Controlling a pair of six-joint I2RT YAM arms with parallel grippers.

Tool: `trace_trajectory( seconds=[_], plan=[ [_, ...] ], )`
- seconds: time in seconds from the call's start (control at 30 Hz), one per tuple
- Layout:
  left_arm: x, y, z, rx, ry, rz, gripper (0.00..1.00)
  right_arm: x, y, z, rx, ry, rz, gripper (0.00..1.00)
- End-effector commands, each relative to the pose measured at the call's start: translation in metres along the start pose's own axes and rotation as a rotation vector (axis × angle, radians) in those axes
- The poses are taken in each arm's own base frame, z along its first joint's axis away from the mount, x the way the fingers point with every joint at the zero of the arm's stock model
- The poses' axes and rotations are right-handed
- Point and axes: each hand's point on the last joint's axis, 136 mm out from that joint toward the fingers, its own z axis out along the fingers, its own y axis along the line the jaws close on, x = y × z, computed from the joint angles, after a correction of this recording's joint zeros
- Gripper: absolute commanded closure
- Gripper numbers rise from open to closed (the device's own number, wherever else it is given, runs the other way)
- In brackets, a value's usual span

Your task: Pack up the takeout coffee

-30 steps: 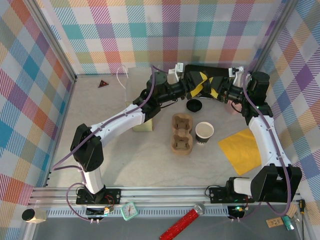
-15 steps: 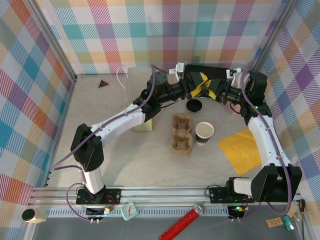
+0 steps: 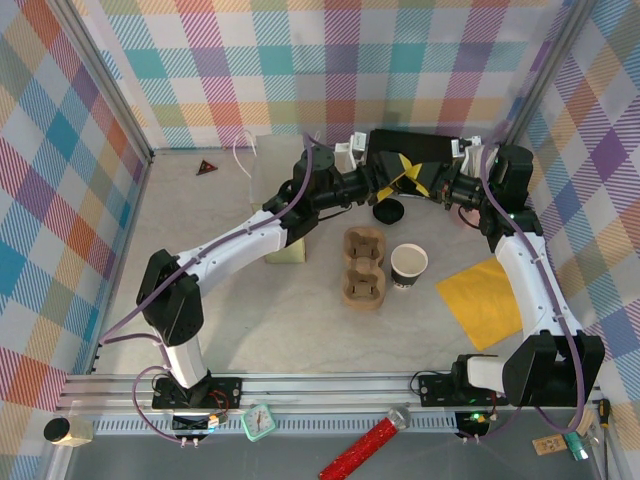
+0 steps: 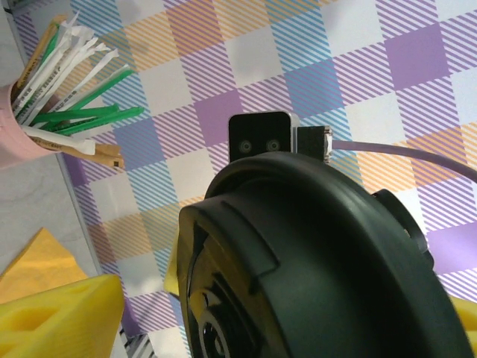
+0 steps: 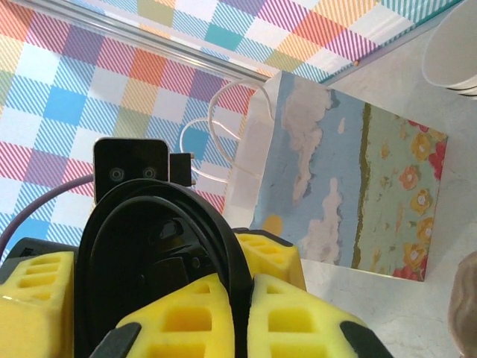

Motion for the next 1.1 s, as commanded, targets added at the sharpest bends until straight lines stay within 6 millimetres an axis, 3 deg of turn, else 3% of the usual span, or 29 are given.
trace_trajectory(
  seconds=[0.0, 0.13, 0.3, 0.57, 0.77, 1.07],
  plan=[
    [-0.005, -0.022, -0.014, 0.028, -0.021, 0.054, 0.21, 0.002, 0.009, -0.002, -0.012, -0.006, -0.054, 0.92],
    [-0.009, -0.024, -0.019, 0.028, -0.033, 0.057, 0.2, 0.001, 0.004, -0.001, -0.001, -0.01, -0.041, 0.91],
    [-0.019, -0.048, -0.033, 0.035, -0.047, 0.121, 0.2, -0.004, 0.0, 0.002, -0.033, -0.019, 0.001, 0.91],
    [-0.041, -0.058, -0.063, 0.092, -0.17, 0.07, 0.18, -0.041, 0.032, 0.004, -0.242, -0.102, 0.072, 0.91],
    [-0.047, -0.055, -0.049, 0.172, -0.174, -0.03, 0.18, -0.061, 0.054, 0.009, -0.39, -0.137, 0.133, 0.91],
    [-0.052, -0.07, -0.034, 0.222, -0.185, -0.035, 0.16, -0.063, 0.08, 0.022, -0.489, -0.119, 0.148, 0.91]
  ],
)
